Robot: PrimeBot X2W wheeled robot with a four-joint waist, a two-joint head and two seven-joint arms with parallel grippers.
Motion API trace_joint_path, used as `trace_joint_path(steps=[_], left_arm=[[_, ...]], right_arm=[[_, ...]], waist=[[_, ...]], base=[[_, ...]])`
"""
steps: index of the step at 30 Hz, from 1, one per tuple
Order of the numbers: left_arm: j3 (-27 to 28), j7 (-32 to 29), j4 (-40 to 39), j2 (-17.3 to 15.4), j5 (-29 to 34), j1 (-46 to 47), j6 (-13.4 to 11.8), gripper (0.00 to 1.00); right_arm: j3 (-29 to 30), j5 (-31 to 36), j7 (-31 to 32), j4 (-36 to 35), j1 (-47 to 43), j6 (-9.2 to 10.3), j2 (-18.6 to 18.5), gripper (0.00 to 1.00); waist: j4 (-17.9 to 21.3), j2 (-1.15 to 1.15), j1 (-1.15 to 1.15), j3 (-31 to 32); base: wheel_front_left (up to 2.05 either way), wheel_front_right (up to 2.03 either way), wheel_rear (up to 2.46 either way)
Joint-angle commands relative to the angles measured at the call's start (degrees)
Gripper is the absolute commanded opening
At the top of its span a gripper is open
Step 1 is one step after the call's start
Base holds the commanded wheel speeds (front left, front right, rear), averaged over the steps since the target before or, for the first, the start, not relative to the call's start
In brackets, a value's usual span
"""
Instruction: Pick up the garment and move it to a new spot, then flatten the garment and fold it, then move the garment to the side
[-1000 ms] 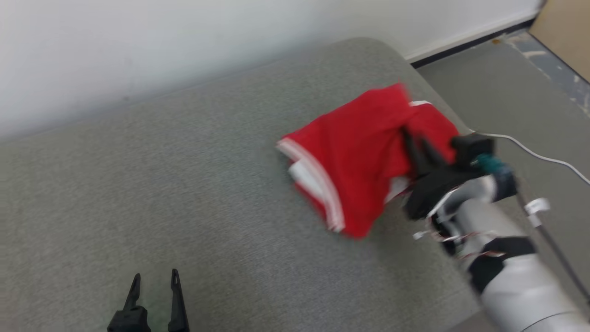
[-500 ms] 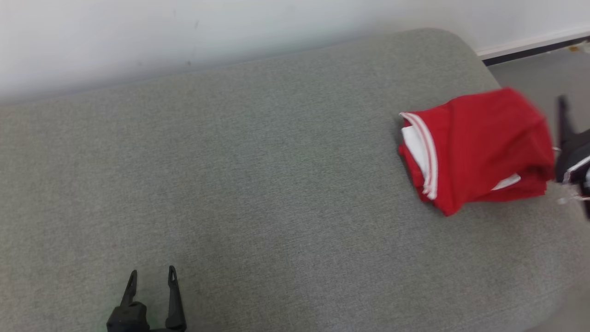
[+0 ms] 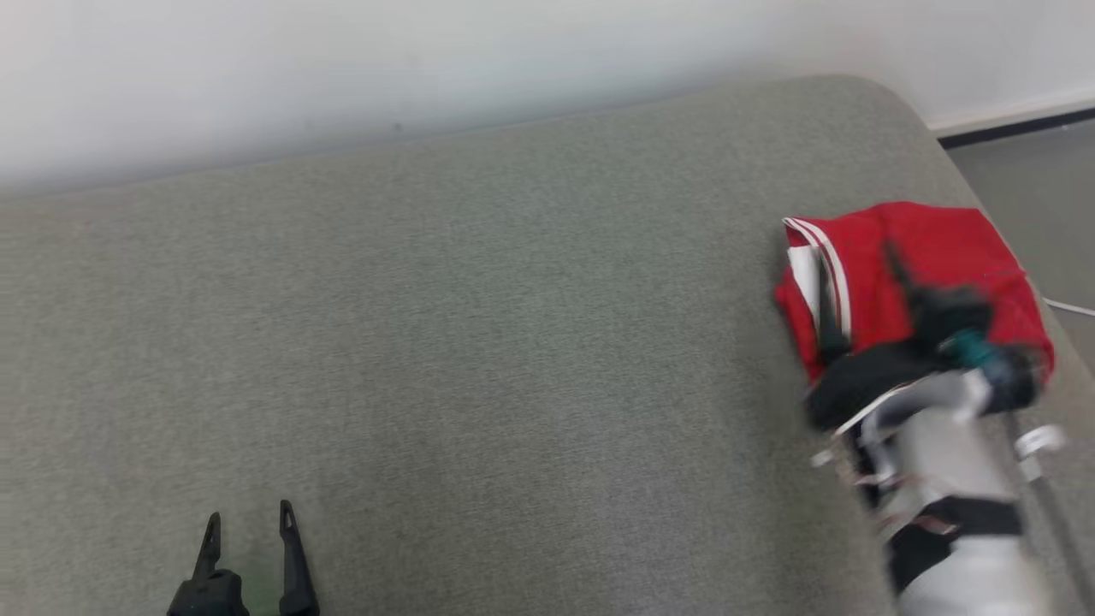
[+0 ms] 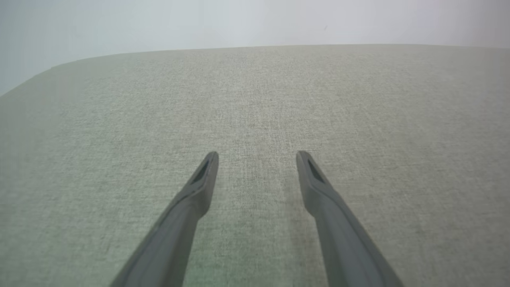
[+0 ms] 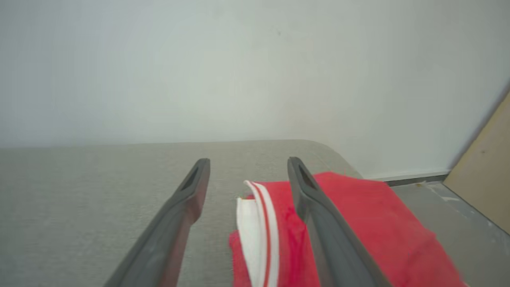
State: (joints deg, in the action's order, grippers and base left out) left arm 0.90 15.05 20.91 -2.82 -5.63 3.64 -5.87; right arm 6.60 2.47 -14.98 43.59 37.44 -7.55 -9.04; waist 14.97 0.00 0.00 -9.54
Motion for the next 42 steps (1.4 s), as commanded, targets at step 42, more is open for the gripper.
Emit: trace_joint_path(steps=[42], left_arm=[[3.09,0.16,-2.5,-0.09,-1.78,-7.44,1.65,1.0]], right_arm=[[-8.29,-6.16,-0.24,-15.84,-28.85,0.17,6.17,1.0]], waist=[[-10.97,0.0,0.0,12.57]], base=[[0.0,0.0,0.0]])
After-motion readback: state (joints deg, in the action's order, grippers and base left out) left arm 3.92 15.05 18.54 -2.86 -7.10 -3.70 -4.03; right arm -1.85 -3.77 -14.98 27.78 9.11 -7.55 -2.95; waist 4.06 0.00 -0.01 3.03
